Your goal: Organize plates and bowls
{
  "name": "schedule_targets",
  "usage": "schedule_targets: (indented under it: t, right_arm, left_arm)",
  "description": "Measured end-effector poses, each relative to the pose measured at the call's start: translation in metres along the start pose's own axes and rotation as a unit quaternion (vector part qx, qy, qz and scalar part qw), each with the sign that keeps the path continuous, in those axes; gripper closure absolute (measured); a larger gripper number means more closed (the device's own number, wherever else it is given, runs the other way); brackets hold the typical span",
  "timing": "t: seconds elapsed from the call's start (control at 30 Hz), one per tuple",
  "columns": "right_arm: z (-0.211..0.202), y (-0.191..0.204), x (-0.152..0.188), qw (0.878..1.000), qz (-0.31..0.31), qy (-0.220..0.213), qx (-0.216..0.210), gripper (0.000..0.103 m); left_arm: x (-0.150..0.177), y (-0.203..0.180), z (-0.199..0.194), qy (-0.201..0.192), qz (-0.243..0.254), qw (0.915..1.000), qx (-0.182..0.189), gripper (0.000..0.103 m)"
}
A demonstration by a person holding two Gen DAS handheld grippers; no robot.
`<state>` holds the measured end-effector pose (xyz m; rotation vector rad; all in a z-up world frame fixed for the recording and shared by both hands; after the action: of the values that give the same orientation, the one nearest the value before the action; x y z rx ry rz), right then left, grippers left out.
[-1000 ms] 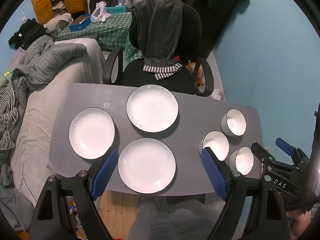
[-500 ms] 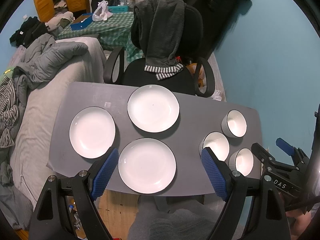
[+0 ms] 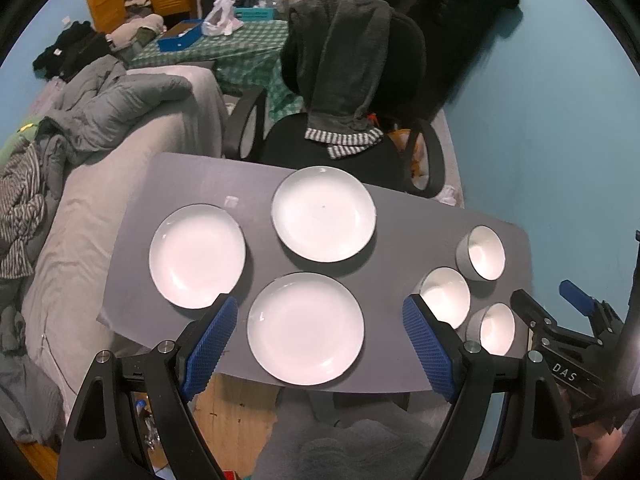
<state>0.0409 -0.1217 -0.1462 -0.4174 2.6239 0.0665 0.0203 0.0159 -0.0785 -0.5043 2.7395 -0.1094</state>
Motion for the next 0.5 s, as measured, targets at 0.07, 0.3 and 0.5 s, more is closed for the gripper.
schedule_targets:
  t: [0.07,0.3,0.5]
  right_arm:
    - [0.001,0.004,-0.002,1.000,-0.008,-0.002,0.000,0.003]
    - [0.005,0.025,-0.012,0.999,-0.037,-0.011,-0.014,0.003]
    - [0.011,0.051,-0.023,0.997,-0.074,-0.016,-0.034,0.003]
  left_arm:
    - [0.001,0.005,0.001,0.003,-0.010,0.9999,-0.002,0.017]
    - [0.002,0.027,0.000,0.000,-0.038,0.9993,-0.006,0.017]
    - [0.005,0.045,0.002,0.001,-0.052,0.9986,-0.010,0.017]
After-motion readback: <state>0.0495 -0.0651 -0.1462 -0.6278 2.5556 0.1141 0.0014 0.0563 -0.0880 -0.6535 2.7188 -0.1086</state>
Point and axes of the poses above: each gripper's, at about its wrist camera, not at the fingertips, and z roughly the way its jaws point, y to its left, x to its underside, the point moved 7 cm from there along z, roughly the way its jaws point, and after that the axes turned 1 degree about -z, right-handed, at the moved point
